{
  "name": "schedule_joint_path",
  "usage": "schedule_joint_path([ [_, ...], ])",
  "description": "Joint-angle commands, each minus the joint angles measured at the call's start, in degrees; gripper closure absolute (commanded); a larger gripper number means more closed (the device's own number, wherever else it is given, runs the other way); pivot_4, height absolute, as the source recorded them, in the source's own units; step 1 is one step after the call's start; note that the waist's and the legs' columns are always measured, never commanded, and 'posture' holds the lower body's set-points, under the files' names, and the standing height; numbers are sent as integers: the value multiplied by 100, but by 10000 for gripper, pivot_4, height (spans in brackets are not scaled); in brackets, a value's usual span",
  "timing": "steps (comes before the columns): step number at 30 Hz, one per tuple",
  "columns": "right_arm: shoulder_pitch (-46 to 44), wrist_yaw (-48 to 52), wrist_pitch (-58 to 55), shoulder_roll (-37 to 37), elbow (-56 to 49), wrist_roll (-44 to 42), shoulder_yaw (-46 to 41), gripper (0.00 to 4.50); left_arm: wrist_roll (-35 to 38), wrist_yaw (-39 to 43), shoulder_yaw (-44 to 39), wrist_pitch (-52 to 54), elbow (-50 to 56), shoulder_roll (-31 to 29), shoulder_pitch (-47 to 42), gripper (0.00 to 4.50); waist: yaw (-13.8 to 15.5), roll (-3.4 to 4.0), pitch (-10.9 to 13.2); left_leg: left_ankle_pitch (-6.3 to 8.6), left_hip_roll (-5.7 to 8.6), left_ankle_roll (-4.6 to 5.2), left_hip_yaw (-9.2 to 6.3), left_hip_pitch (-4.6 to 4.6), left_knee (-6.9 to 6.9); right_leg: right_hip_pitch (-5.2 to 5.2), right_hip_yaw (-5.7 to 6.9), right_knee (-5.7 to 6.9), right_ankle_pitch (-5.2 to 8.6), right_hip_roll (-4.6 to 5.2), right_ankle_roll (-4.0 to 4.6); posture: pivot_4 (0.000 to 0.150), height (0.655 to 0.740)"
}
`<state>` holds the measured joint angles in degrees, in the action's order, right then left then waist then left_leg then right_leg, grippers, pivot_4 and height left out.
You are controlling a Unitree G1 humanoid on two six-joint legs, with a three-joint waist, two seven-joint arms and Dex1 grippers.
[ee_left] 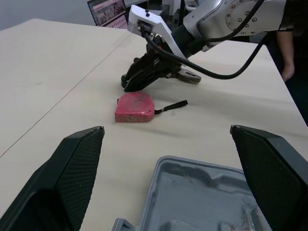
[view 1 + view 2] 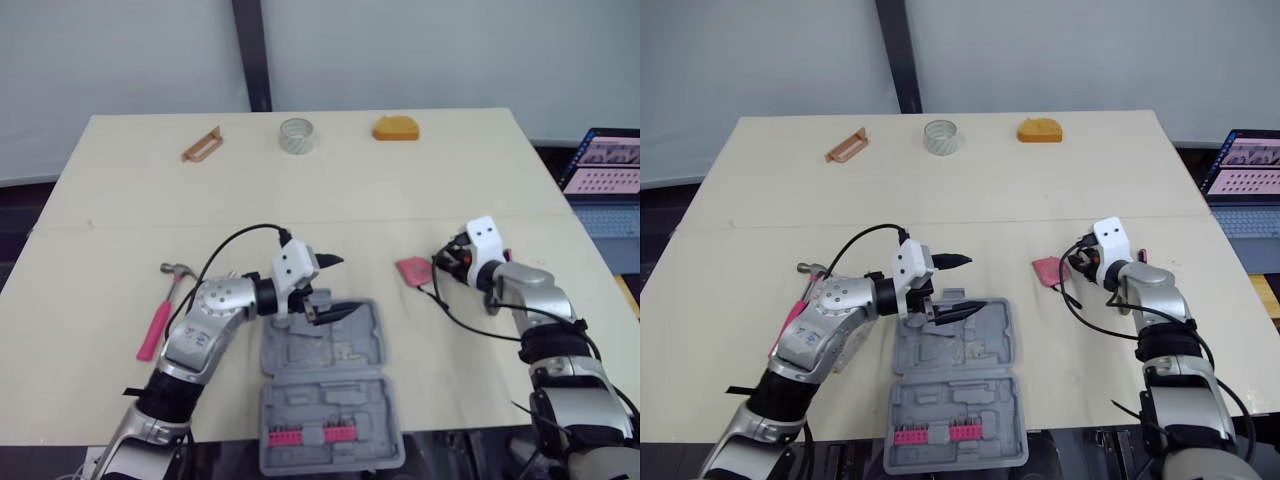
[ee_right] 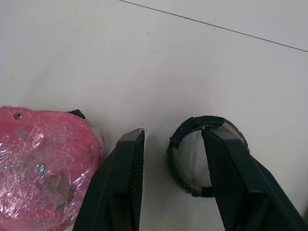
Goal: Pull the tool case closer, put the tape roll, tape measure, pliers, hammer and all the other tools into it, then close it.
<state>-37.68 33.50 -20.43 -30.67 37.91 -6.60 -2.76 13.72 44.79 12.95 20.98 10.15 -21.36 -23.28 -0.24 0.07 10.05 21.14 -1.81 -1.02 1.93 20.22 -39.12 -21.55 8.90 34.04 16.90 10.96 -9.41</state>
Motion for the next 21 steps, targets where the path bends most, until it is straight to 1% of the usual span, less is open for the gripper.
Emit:
schedule_joint_path([
  [1,-19,33,-23,-31,-216,-11,-66,38442,3,16,24,-29,123,16,-47,0,-1,0,0,0,0,0,0,0,0,0,0,0,0,0,0,1500,7400],
  [2,-16,35,-27,-31,-220,-11,-64,43902,3,14,25,-27,127,18,-46,0,0,0,0,0,0,0,0,0,0,0,0,0,0,0,0,1500,7400],
  [3,-13,38,-29,-32,-223,-10,-62,44607,1,14,26,-25,128,18,-47,0,1,0,0,0,0,0,0,0,0,0,0,0,0,0,0,1500,7400],
  [11,-12,46,-16,-39,-216,-5,-59,44607,-11,15,19,-18,123,18,-61,0,1,0,0,0,0,0,0,0,0,0,0,0,0,0,0,1500,7400],
  [15,4,231,-10,-133,-382,-14,-19,44607,-13,27,-11,-26,107,-15,-47,0,0,0,0,0,0,0,0,0,0,0,0,0,0,0,0,1500,7400],
  [17,47,452,-119,-228,-695,-19,65,44607,0,36,-65,-20,134,-69,-1,0,0,0,0,0,0,0,0,0,0,0,0,0,0,0,0,1500,7400],
  [21,207,1146,-828,-474,-1963,-281,277,44607,47,147,-322,-5,244,-441,249,0,-2,1,1,0,0,0,0,-1,1,-1,0,1,0,0,0,1500,7400],
])
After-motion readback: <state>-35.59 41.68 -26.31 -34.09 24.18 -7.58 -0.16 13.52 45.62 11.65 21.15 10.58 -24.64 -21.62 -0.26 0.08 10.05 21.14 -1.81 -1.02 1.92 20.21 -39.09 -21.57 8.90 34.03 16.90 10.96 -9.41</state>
